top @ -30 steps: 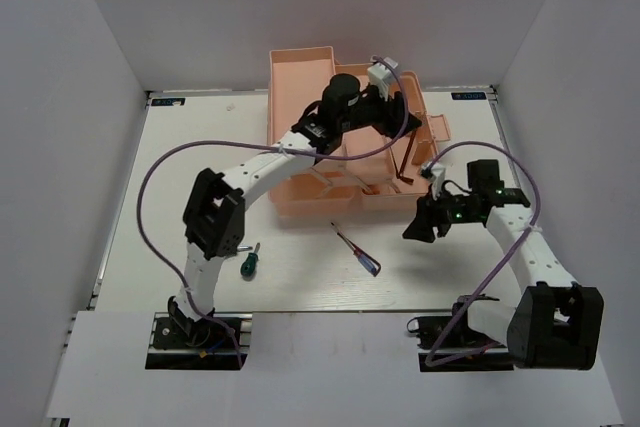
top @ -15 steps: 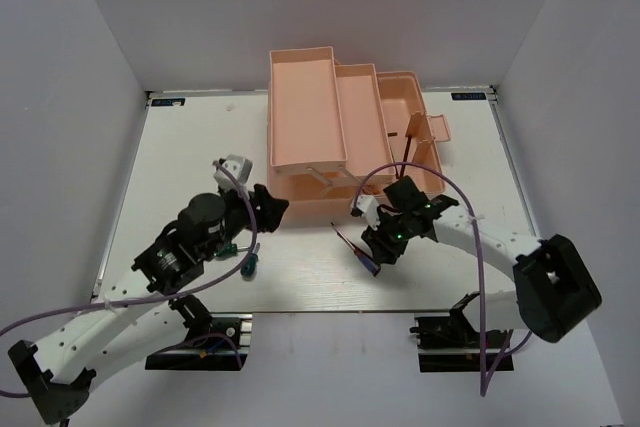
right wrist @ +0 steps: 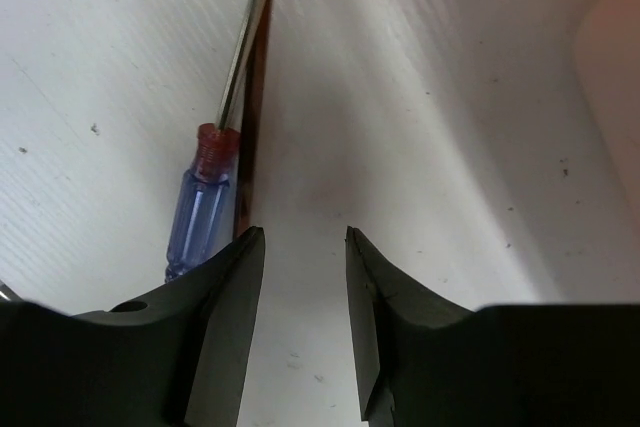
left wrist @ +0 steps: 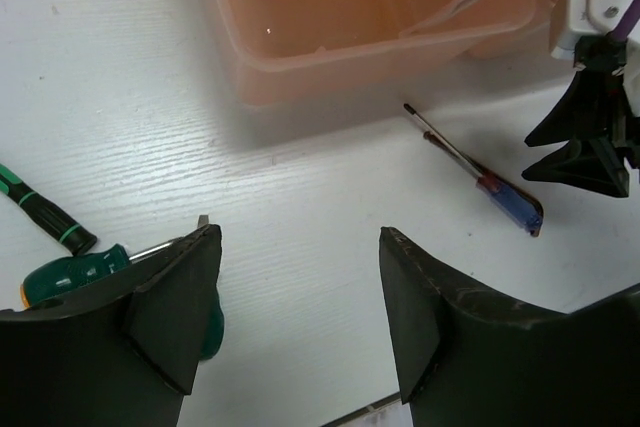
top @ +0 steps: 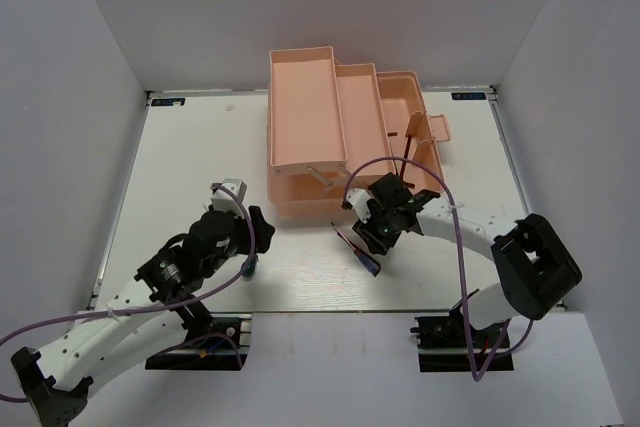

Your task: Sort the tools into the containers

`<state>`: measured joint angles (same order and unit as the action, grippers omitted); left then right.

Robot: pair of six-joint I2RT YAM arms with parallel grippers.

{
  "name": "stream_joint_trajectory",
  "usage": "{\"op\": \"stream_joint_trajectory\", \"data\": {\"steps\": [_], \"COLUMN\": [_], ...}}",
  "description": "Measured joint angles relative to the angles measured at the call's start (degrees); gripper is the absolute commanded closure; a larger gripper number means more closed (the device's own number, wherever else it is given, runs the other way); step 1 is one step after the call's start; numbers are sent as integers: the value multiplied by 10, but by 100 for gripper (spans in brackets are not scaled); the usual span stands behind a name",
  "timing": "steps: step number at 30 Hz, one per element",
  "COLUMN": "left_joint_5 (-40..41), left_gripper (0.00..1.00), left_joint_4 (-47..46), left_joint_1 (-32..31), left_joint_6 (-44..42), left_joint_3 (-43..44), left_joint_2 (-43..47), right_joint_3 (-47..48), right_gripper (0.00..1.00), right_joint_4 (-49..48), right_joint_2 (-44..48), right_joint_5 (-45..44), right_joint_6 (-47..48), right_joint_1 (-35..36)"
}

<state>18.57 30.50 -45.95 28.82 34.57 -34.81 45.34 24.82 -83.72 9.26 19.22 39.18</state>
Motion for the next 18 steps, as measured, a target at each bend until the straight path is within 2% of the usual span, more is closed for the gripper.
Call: {"op": "stream_joint_trajectory", "data": {"steps": [18], "left_joint_5": [-2], "left_gripper": [24], "left_joint_4": [25], "left_joint_1": [0], "left_joint_6": [33], "left_joint_3": [-33], "left_joint_2": [57], "right_joint_3": [11], "right_gripper": [56], "right_joint_4": [0], "right_joint_2": [-37], "right_joint_5": [-7], "right_joint_6": [-6], "right_joint_1": [56]}}
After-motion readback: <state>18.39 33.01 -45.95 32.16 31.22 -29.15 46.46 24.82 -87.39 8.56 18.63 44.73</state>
